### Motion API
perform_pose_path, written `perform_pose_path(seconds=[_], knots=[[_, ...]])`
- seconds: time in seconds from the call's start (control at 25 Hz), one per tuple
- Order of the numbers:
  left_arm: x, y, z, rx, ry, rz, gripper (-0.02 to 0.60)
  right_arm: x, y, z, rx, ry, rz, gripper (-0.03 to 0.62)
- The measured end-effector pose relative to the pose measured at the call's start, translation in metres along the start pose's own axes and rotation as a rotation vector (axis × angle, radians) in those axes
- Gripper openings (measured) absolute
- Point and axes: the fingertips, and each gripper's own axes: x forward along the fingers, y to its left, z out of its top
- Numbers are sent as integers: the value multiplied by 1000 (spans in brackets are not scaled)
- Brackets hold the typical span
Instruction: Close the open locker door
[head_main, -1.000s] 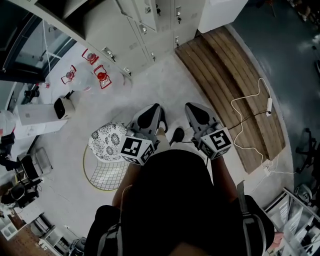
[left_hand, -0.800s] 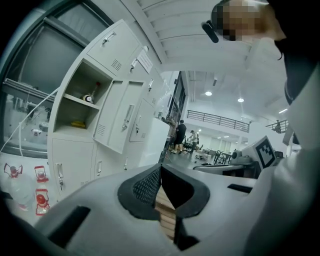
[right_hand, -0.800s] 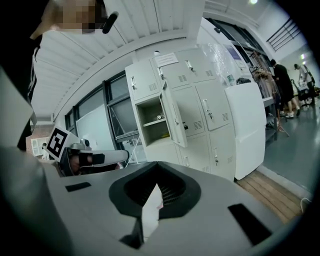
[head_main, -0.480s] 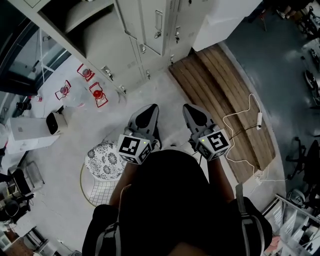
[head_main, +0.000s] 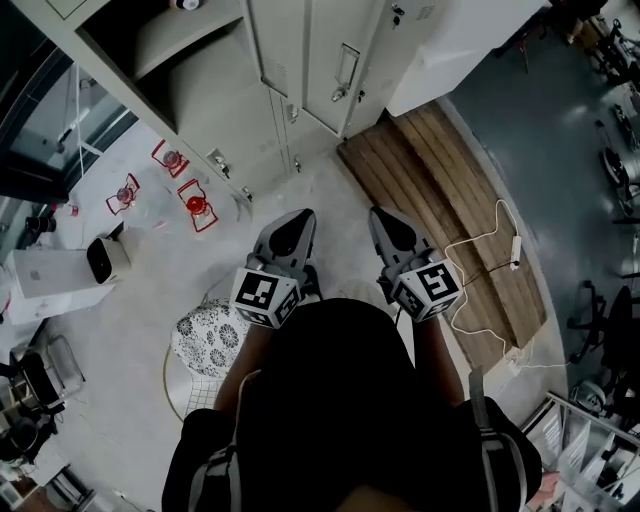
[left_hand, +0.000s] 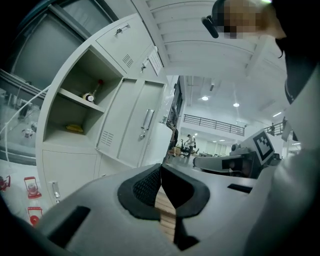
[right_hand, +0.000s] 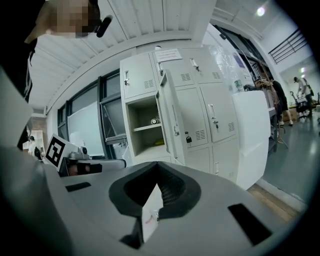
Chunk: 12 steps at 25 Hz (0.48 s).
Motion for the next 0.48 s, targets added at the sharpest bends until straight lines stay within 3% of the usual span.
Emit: perform_pose_path(seconds=[0.32,0.48], knots=[[16,10,3,-7,20,-5,18,21,-15,8,1,8,4,3],[26,16,3,-21,17,33,18,30,-29,12,-4,17,33,3]])
